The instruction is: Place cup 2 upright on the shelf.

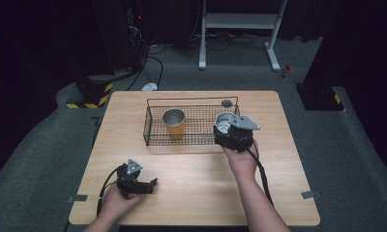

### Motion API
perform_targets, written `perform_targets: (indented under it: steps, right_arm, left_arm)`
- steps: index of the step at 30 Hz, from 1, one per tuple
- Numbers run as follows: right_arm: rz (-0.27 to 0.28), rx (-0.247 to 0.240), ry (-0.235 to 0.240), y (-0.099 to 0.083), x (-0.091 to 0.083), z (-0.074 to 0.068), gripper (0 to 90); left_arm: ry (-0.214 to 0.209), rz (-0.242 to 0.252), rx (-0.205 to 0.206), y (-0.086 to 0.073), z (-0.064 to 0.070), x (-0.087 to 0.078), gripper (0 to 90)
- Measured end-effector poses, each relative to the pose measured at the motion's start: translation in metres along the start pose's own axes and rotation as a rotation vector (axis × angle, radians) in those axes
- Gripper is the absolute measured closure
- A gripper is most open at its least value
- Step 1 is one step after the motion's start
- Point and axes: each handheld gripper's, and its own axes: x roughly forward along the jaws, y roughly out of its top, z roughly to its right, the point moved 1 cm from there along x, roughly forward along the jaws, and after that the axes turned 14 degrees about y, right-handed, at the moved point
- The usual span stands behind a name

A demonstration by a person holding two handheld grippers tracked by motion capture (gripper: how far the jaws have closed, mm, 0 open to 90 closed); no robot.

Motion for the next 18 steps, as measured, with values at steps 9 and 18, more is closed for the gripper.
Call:
perform_targets:
  steps: [9,18]
  right_arm:
    - [-0.005,-0.001,-0.009,0.009,0.009,0.002,18.4]
    - [-0.028,0.012,-0.012,0.014,0.024,0.006,18.4]
  left_arm:
    - [0.0,0.0,-0.002,0.0,0.0,0.0,0.5]
    - [0.001,0.0,-0.002,0.0,0.0,0.0,0.4]
